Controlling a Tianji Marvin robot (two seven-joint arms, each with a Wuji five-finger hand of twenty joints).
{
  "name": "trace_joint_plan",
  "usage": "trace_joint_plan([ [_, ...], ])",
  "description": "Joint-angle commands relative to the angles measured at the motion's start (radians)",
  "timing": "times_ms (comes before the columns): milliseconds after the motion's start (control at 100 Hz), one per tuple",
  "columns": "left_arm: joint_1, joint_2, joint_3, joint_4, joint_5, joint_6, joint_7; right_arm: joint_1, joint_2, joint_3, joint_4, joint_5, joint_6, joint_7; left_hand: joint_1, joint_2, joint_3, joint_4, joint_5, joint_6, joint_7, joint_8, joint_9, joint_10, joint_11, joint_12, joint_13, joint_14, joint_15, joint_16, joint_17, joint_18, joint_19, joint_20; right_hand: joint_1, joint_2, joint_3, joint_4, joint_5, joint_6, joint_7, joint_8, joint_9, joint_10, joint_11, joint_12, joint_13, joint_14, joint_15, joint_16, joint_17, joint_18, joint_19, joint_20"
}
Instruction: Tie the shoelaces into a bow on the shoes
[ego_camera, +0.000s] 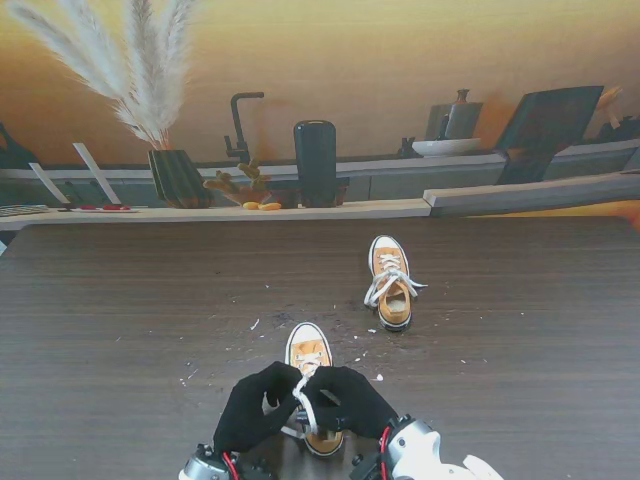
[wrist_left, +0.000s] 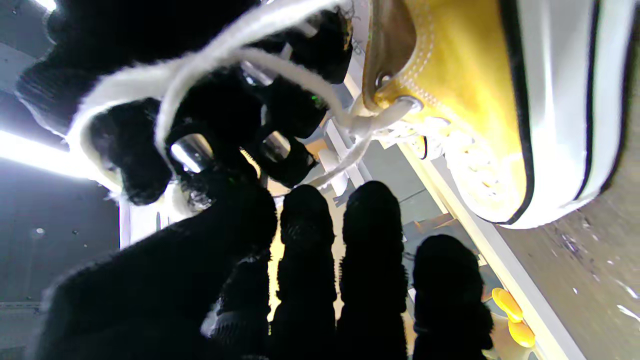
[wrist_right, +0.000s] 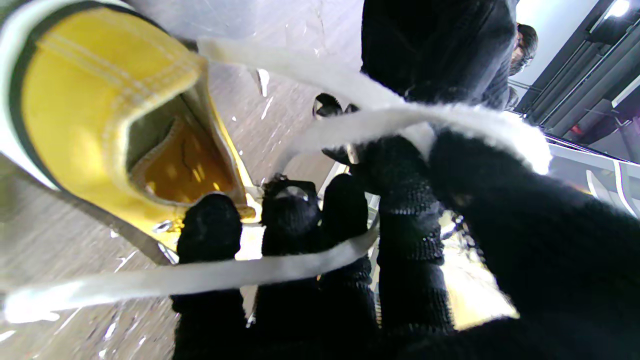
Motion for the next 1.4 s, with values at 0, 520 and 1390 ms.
trace_joint_plan([
  [0,0.014,0.003,-0.007,-0.011,-0.004,-0.006,-0.019,-0.006,0.002,0.003,-0.004,-0.008,0.007,0.008,-0.044,0.012,0.051,0.031,-0.022,-0.095,0.037,0.037,-0.01,-0.037,-0.003,0.025,-0.022,-0.01,0.015,0.034,-0.012,0.009,-0.005,0.02,0.034,0.014,-0.003,0.01,-0.008,-0.08,-0.001,0.015,-0.024,0.011,-0.035,-0.037,0.007,0.03,-0.078,0.019,-0.023,0.007,-0.027,-0.02],
  [520,0.064,0.011,-0.06,-0.041,-0.1,-0.012,-0.117,-0.004,-0.01,-0.002,-0.002,-0.069,0.041,-0.056,-0.102,0.03,0.1,0.146,-0.027,-0.084,0.061,0.102,-0.019,-0.036,-0.028,0.041,-0.037,-0.006,-0.005,0.033,-0.028,0.013,-0.021,0.029,0.035,0.008,0.02,0.009,-0.019,-0.037,0.013,0.028,-0.025,0.026,-0.065,-0.087,0.037,0.081,-0.171,-0.025,-0.029,0.015,-0.046,-0.031],
  [1390,0.116,0.033,-0.117,-0.075,-0.323,0.009,-0.304,0.007,-0.058,-0.024,0.025,-0.153,0.138,-0.26,-0.083,0.033,0.073,0.16,-0.024,-0.096,0.046,0.116,-0.02,-0.031,-0.043,0.05,-0.045,-0.005,-0.011,0.037,-0.034,0.009,-0.026,0.032,0.06,0.028,0.043,0.002,-0.067,0.082,0.063,0.062,-0.09,0.068,-0.058,-0.145,0.019,0.119,-0.259,-0.068,-0.076,0.022,-0.091,-0.064],
])
